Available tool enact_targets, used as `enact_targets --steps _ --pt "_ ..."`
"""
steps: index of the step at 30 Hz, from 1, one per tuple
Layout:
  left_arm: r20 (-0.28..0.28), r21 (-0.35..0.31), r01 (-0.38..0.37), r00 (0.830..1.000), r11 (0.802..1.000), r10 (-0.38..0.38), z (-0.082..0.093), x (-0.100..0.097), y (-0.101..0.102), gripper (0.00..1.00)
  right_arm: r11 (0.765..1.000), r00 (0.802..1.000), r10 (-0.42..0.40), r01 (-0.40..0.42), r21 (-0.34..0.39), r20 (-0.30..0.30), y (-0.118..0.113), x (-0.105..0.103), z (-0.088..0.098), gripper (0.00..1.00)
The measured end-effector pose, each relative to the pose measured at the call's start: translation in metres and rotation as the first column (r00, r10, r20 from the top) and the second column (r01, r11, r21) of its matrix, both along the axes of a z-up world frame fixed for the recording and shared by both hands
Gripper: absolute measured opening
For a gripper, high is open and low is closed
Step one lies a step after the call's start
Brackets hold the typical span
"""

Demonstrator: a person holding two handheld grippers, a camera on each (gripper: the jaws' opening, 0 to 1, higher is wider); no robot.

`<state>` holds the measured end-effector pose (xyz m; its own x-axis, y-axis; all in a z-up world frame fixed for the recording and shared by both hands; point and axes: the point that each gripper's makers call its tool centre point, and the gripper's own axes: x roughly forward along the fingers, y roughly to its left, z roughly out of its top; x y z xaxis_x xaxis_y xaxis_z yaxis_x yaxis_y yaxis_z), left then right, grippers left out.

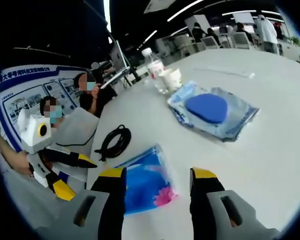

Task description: Arrange the tabletop items into an orderly group along one side of the table until the central work area is clear of visible clutter.

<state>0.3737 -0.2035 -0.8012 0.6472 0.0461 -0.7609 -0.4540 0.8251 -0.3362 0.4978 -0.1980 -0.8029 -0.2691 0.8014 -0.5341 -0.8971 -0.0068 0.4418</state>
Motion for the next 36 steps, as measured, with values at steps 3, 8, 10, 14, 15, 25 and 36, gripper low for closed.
enact_targets --steps 3,8,10,14,15,25,36 --pt "0.003 -0.041 -0.02 1.0 0.999 0.02 -0.003 0.005 -0.005 0.6 1.0 1.0 0.023 -0.023 -0.003 0.009 0.0 -0.002 -0.001 0.46" --pt "-0.037 -0.038 0.014 0.999 0.999 -0.016 -0.012 0.012 -0.013 0.56 0.999 0.999 0.032 -0.032 0.002 0.006 0.002 -0.001 -0.001 0.41" --pt "-0.056 -0.033 0.014 0.998 0.999 -0.016 -0.017 0.013 -0.011 0.53 0.999 0.999 0.047 -0.047 -0.006 0.013 0.001 -0.002 -0.003 0.38" --pt "-0.074 -0.046 -0.028 0.997 0.999 0.025 -0.023 0.012 -0.005 0.42 0.998 0.998 0.066 -0.066 -0.008 0.018 -0.001 -0.004 -0.004 0.3" --pt "-0.081 -0.053 -0.033 0.996 0.998 0.028 -0.026 0.011 -0.004 0.42 0.998 0.998 0.067 -0.067 -0.006 0.017 -0.001 -0.004 -0.004 0.29" --pt "-0.101 -0.068 -0.035 0.994 0.997 0.028 -0.031 0.003 -0.004 0.14 0.998 0.998 0.051 -0.051 -0.031 0.025 -0.009 0.001 -0.01 0.03" --pt "-0.081 -0.069 -0.018 0.997 0.997 0.013 -0.025 0.001 -0.001 0.01 0.998 0.999 0.044 -0.043 -0.045 0.02 -0.019 0.0 -0.012 0.0"
